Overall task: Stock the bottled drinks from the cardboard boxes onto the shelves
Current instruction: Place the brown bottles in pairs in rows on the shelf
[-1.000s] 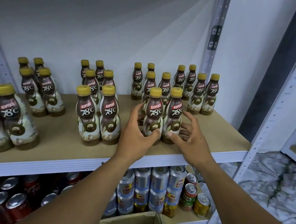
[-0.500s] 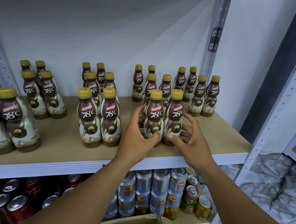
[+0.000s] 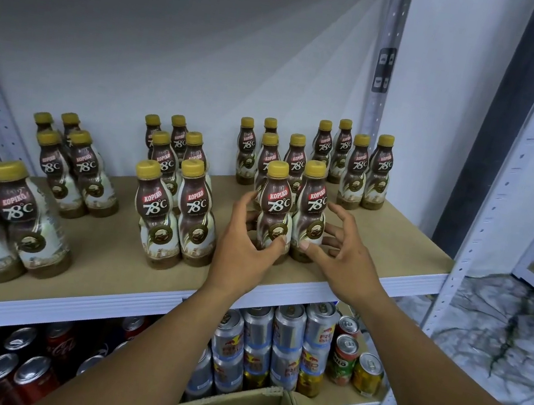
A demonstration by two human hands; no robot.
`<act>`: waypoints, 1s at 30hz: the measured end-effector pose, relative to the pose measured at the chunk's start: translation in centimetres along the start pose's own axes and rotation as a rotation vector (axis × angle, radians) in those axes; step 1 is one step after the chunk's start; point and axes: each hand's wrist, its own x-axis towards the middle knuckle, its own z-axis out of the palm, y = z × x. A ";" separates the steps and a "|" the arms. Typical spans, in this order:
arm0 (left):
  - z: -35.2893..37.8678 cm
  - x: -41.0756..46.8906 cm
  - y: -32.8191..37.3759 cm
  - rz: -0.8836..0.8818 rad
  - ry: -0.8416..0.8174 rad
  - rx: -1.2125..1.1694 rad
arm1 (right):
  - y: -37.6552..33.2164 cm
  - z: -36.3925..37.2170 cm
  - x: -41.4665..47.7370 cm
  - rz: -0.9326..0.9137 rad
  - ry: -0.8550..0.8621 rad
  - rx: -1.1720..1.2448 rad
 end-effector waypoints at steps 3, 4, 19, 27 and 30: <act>0.0 0.0 0.1 -0.001 0.003 -0.018 | -0.1 0.0 0.0 -0.001 0.001 0.004; 0.0 0.0 0.2 -0.002 0.003 -0.022 | -0.2 0.0 -0.1 -0.001 0.001 0.000; 0.1 0.1 0.0 0.009 -0.003 -0.026 | -0.3 0.0 -0.1 0.006 0.002 0.004; 0.0 0.1 0.0 0.006 0.005 -0.006 | -0.6 -0.1 -0.2 0.002 0.010 -0.003; 0.0 0.1 0.0 0.004 0.008 0.003 | -0.5 0.0 -0.1 0.007 0.005 0.009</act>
